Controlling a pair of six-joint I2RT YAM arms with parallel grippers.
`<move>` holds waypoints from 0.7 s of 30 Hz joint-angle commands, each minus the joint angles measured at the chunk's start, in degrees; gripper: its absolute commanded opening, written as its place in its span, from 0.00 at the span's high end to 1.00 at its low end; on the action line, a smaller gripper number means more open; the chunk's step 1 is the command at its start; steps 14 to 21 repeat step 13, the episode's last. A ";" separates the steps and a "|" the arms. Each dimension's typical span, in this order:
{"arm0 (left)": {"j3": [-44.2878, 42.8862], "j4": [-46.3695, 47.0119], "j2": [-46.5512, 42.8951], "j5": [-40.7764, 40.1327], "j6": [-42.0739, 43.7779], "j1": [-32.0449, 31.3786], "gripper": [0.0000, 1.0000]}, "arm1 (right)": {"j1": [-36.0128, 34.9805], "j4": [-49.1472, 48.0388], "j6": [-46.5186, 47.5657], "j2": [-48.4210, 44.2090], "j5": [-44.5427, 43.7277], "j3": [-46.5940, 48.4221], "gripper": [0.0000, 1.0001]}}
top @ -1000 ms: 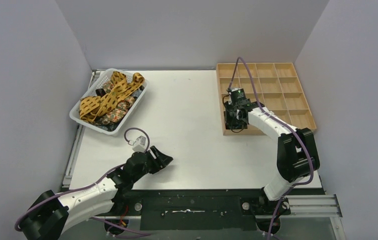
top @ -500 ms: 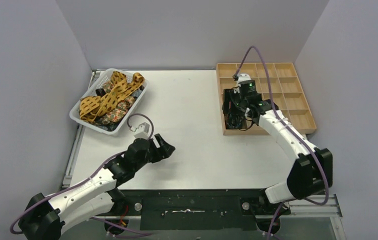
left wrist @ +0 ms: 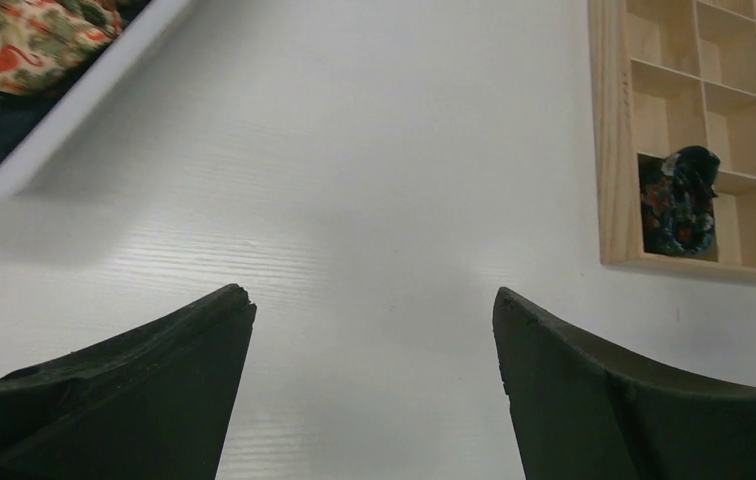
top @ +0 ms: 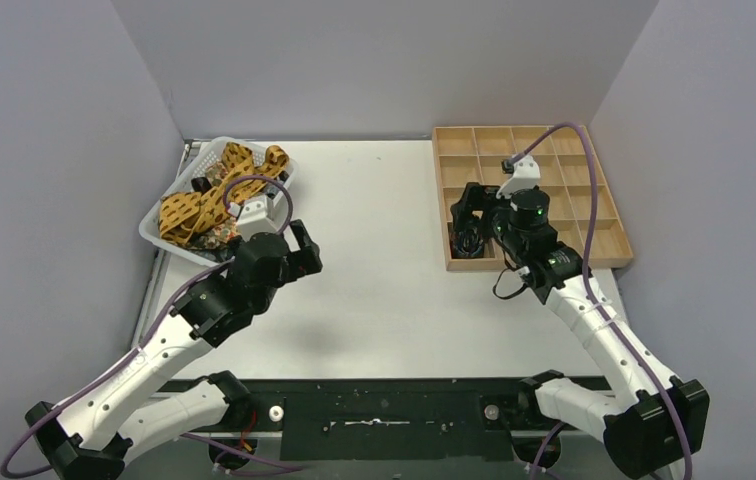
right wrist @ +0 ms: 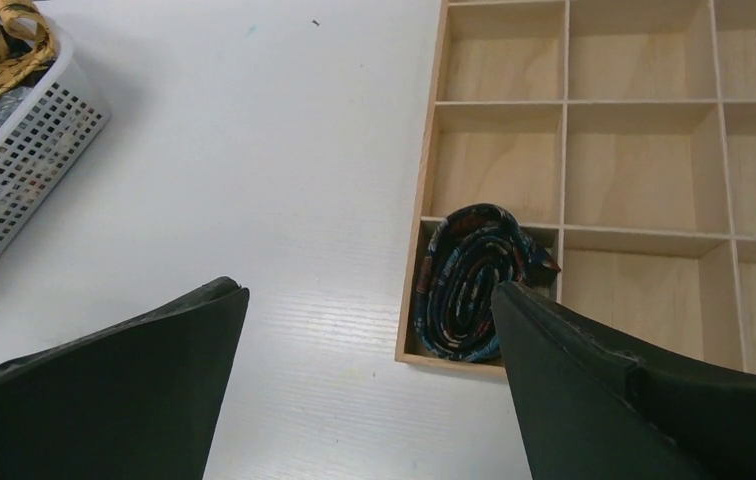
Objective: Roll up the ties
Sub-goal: Reset both arms
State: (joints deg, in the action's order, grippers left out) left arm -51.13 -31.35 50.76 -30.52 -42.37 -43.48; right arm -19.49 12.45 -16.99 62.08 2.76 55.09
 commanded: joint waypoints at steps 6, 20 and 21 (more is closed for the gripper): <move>-7.49 -9.65 -2.16 -11.20 7.89 0.30 0.04 | 0.29 -7.80 -3.78 -4.08 -1.09 -6.34 0.00; -6.13 -9.85 -4.12 -11.93 6.71 0.24 0.03 | 0.22 -8.23 -3.77 -2.90 -0.40 -5.83 0.00; -6.13 -9.85 -4.12 -11.93 6.71 0.24 0.03 | 0.22 -8.23 -3.77 -2.90 -0.40 -5.83 0.00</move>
